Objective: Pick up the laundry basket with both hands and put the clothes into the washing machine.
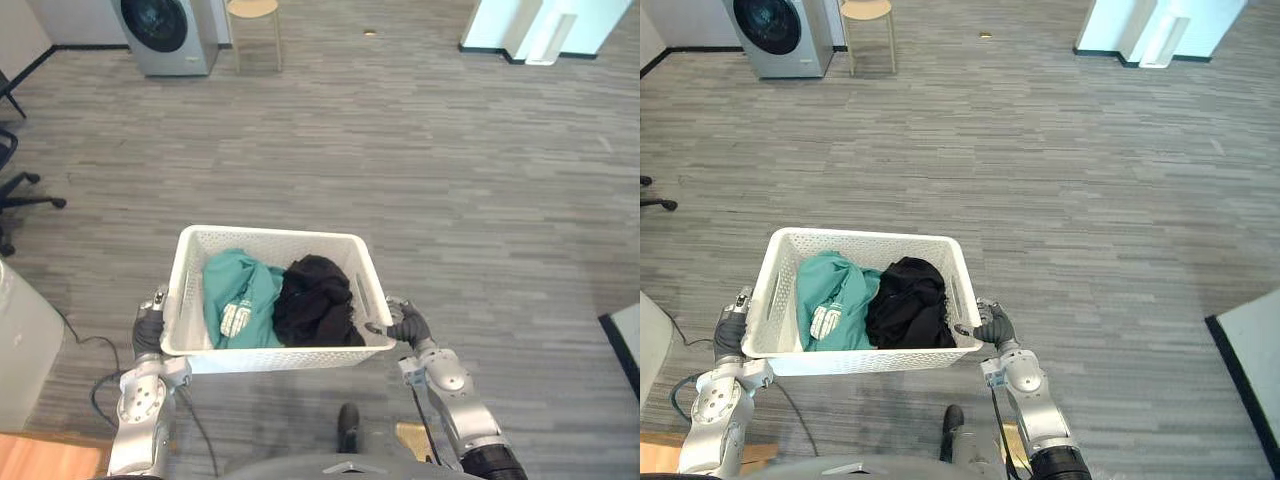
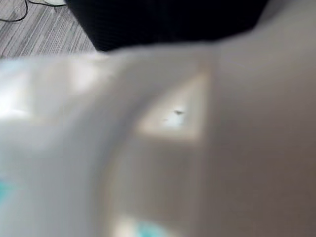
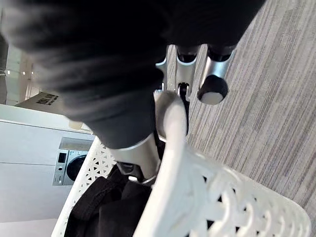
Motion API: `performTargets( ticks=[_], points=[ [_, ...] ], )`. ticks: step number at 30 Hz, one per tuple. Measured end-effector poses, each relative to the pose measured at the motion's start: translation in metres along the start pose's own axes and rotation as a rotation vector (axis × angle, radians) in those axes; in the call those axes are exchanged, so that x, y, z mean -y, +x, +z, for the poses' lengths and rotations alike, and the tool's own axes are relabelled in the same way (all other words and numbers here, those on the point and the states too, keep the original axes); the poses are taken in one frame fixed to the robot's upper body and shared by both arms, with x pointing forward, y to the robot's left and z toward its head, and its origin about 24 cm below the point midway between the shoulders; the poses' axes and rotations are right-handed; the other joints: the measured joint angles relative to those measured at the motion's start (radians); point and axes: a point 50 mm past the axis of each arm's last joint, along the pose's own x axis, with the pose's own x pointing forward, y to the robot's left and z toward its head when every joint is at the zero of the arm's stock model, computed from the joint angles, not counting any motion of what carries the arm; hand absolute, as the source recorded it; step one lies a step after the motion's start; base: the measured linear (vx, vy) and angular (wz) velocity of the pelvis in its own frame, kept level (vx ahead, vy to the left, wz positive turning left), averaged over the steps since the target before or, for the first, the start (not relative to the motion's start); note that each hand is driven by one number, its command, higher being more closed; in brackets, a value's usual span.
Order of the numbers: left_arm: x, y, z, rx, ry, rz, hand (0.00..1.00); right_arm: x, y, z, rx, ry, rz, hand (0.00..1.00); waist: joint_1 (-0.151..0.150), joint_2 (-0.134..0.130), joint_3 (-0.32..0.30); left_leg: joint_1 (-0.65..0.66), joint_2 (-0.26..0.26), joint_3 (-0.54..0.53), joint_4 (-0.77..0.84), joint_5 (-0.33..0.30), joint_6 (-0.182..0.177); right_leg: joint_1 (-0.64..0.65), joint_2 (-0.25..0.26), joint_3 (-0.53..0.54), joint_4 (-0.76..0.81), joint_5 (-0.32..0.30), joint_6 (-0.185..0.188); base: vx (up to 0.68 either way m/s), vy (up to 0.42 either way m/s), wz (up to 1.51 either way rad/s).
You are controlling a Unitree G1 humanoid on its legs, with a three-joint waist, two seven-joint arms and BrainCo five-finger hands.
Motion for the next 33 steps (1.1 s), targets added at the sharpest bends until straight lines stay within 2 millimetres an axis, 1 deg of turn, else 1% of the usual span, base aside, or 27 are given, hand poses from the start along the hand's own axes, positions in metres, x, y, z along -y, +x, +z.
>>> performTargets(
  ticks=[1,2,3,4,5,6,8,10,11,12,13,14,15,17,19,20,22,23,24,25,27,28,29,30,31,32,33],
  points=[
    [0.000,-0.003,-0.004,-0.015,-0.007,0.004,1.00,0.002,-0.004,0.000,0.005,-0.001,-0.007,1.00,0.012,-0.001,0.005,-0.086,0.002,-0.014,0.212,0.090,0.011,0.055,0.013,0.000,-0.025,-0.012,-0.017,0.45,-0.259,0.07],
    [0.000,-0.005,-0.006,-0.024,-0.007,0.001,1.00,0.004,-0.004,0.002,0.013,-0.004,-0.010,1.00,0.022,-0.001,0.008,-0.136,-0.009,-0.021,0.351,0.101,0.000,0.091,0.018,0.003,-0.043,-0.016,-0.025,0.38,-0.185,-0.19],
    [0.001,-0.006,-0.008,-0.032,-0.006,-0.006,1.00,0.006,-0.004,0.006,0.028,-0.003,-0.019,1.00,0.033,-0.001,0.022,-0.202,-0.028,-0.004,0.490,0.096,0.008,0.140,0.022,0.018,-0.069,-0.018,-0.026,0.30,-0.105,-0.20],
    [0.001,-0.006,-0.008,-0.034,-0.007,-0.005,1.00,0.007,-0.004,0.007,0.035,-0.003,-0.023,1.00,0.034,-0.002,0.030,-0.227,-0.034,0.011,0.530,0.091,0.017,0.164,0.022,0.022,-0.085,-0.019,-0.028,0.32,-0.065,-0.20],
    [0.001,-0.007,-0.009,-0.035,-0.009,-0.009,1.00,0.008,-0.004,0.009,0.042,0.004,-0.031,1.00,0.044,-0.005,0.044,-0.283,-0.048,0.057,0.551,0.066,0.044,0.211,0.017,0.039,-0.117,-0.034,-0.029,0.23,-0.015,-0.12],
    [0.002,-0.007,-0.009,-0.036,-0.012,-0.016,1.00,0.009,-0.004,0.009,0.042,0.007,-0.036,1.00,0.049,-0.004,0.049,-0.301,-0.053,0.069,0.534,0.057,0.055,0.223,0.015,0.044,-0.123,-0.041,-0.029,0.26,0.038,-0.12],
    [0.002,-0.008,-0.010,-0.043,-0.017,-0.020,1.00,0.010,-0.004,0.009,0.041,0.010,-0.041,1.00,0.055,-0.006,0.062,-0.338,-0.097,0.091,0.406,0.026,0.063,0.253,-0.004,0.057,-0.129,-0.081,-0.030,0.15,0.091,-0.05],
    [0.000,-0.011,-0.013,-0.056,-0.027,-0.012,1.00,0.009,-0.004,0.009,0.042,0.015,-0.039,1.00,0.063,-0.026,0.071,-0.343,-0.162,0.102,0.115,0.032,0.061,0.271,-0.044,0.080,-0.127,-0.111,-0.007,0.22,0.185,-0.19],
    [0.000,-0.011,-0.014,-0.056,-0.031,-0.010,1.00,0.009,-0.003,0.009,0.044,0.017,-0.040,1.00,0.068,-0.013,0.066,-0.352,-0.173,0.103,-0.068,0.086,0.051,0.288,-0.058,0.092,-0.142,-0.124,0.012,0.28,0.239,-0.28],
    [-0.001,-0.011,-0.014,-0.057,-0.035,-0.008,1.00,0.009,-0.003,0.009,0.043,0.018,-0.039,1.00,0.069,-0.012,0.066,-0.350,-0.170,0.104,-0.164,0.126,0.046,0.299,-0.063,0.096,-0.153,-0.129,0.022,0.35,0.299,-0.24],
    [-0.002,-0.012,-0.014,-0.058,-0.033,-0.004,1.00,0.006,-0.003,0.007,0.036,0.029,-0.037,1.00,0.073,-0.008,0.063,-0.318,-0.170,0.148,-0.238,0.282,0.040,0.325,-0.082,0.111,-0.170,-0.145,0.048,0.41,0.295,-0.13],
    [-0.003,-0.010,-0.012,-0.049,-0.035,0.003,1.00,0.004,-0.002,0.008,0.037,0.038,-0.037,1.00,0.069,-0.039,0.063,-0.319,-0.205,0.173,-0.207,0.260,0.092,0.349,-0.124,0.119,-0.188,-0.153,0.065,0.55,0.348,-0.21],
    [-0.005,-0.010,-0.010,-0.041,-0.036,0.013,1.00,0.002,-0.001,0.011,0.048,0.041,-0.031,1.00,0.074,-0.049,0.058,-0.344,-0.211,0.193,-0.141,0.221,0.128,0.354,-0.133,0.133,-0.187,-0.144,0.078,0.57,0.328,-0.23],
    [-0.008,-0.010,-0.011,-0.043,-0.033,0.023,1.00,0.000,0.004,0.017,0.067,0.042,-0.029,1.00,0.087,-0.062,0.055,-0.360,-0.212,0.250,-0.019,0.123,0.175,0.363,-0.167,0.165,-0.168,-0.144,0.101,0.49,0.312,-0.46],
    [-0.008,-0.011,-0.011,-0.046,-0.032,0.024,1.00,0.000,0.005,0.018,0.072,0.042,-0.030,1.00,0.089,-0.064,0.055,-0.334,-0.222,0.272,-0.015,0.082,0.188,0.325,-0.189,0.181,-0.056,-0.152,0.135,0.26,0.204,-0.31],
    [-0.009,-0.011,-0.012,-0.048,-0.031,0.024,1.00,0.000,0.006,0.014,0.057,0.048,-0.029,1.00,0.088,-0.068,0.057,-0.297,-0.233,0.280,-0.033,0.068,0.193,0.251,-0.208,0.185,0.128,-0.151,0.169,0.26,0.231,-0.09],
    [-0.011,-0.012,-0.012,-0.053,-0.016,0.023,1.00,-0.008,0.003,-0.003,-0.014,0.078,-0.018,1.00,0.072,-0.085,0.068,-0.186,-0.260,0.272,-0.092,0.054,0.204,0.123,-0.233,0.201,0.513,-0.070,0.233,0.28,0.182,0.14],
    [-0.013,-0.014,-0.014,-0.061,-0.008,0.024,1.00,-0.012,0.000,-0.009,-0.036,0.092,-0.015,1.00,0.068,-0.086,0.071,-0.149,-0.264,0.268,-0.113,0.051,0.207,0.095,-0.230,0.201,0.606,-0.067,0.230,0.25,0.068,0.36],
    [-0.017,-0.018,-0.018,-0.078,0.004,0.030,1.00,-0.016,-0.008,-0.019,-0.072,0.111,-0.012,1.00,0.056,-0.082,0.073,-0.085,-0.270,0.246,-0.158,0.049,0.216,0.046,-0.226,0.168,0.731,-0.084,0.202,0.23,0.021,0.41],
    [-0.019,-0.021,-0.020,-0.089,0.010,0.034,1.00,-0.019,-0.012,-0.025,-0.093,0.124,-0.012,1.00,0.050,-0.084,0.070,-0.038,-0.270,0.229,-0.206,0.056,0.215,0.004,-0.227,0.105,0.755,-0.114,0.156,0.24,0.001,0.46],
    [-0.019,-0.021,-0.020,-0.090,0.015,0.032,1.00,-0.020,-0.014,-0.026,-0.096,0.129,-0.012,1.00,0.044,-0.082,0.071,-0.015,-0.263,0.202,-0.244,0.063,0.206,-0.044,-0.229,0.033,0.660,-0.149,0.127,0.19,-0.036,0.44],
    [-0.017,-0.021,-0.020,-0.089,0.019,0.024,1.00,-0.019,-0.014,-0.024,-0.088,0.130,-0.020,1.00,0.029,-0.079,0.072,-0.013,-0.256,0.167,-0.250,0.063,0.192,-0.070,-0.228,-0.006,0.517,-0.162,0.116,0.23,-0.091,0.69],
    [-0.016,-0.020,-0.020,-0.090,0.018,0.017,1.00,-0.018,-0.017,-0.025,-0.090,0.140,-0.033,1.00,0.024,-0.080,0.072,-0.006,-0.253,0.137,-0.261,0.066,0.176,-0.080,-0.225,-0.006,0.340,-0.153,0.118,0.25,-0.115,0.75],
    [-0.015,-0.020,-0.020,-0.090,0.018,0.013,1.00,-0.017,-0.020,-0.026,-0.092,0.149,-0.042,1.00,0.026,-0.081,0.071,0.001,-0.251,0.124,-0.264,0.061,0.166,-0.081,-0.223,0.006,0.257,-0.138,0.118,0.26,-0.161,0.76],
    [-0.015,-0.020,-0.020,-0.090,0.022,0.011,1.00,-0.017,-0.027,-0.028,-0.098,0.159,-0.057,1.00,0.020,-0.085,0.070,0.005,-0.252,0.100,-0.265,0.050,0.146,-0.064,-0.213,0.032,0.113,-0.084,0.127,0.26,-0.219,0.80],
    [-0.016,-0.020,-0.019,-0.089,0.045,0.011,1.00,-0.019,-0.036,-0.032,-0.111,0.170,-0.067,1.00,0.018,-0.096,0.065,0.025,-0.254,0.081,-0.263,0.025,0.127,-0.044,-0.223,0.044,0.061,-0.032,0.117,0.28,-0.255,0.74],
    [-0.017,-0.020,-0.019,-0.089,0.052,0.013,1.00,-0.021,-0.039,-0.035,-0.123,0.175,-0.066,1.00,0.022,-0.108,0.057,0.039,-0.256,0.079,-0.262,0.010,0.115,-0.037,-0.229,0.041,0.061,-0.011,0.108,0.33,-0.337,0.44]
  ],
)
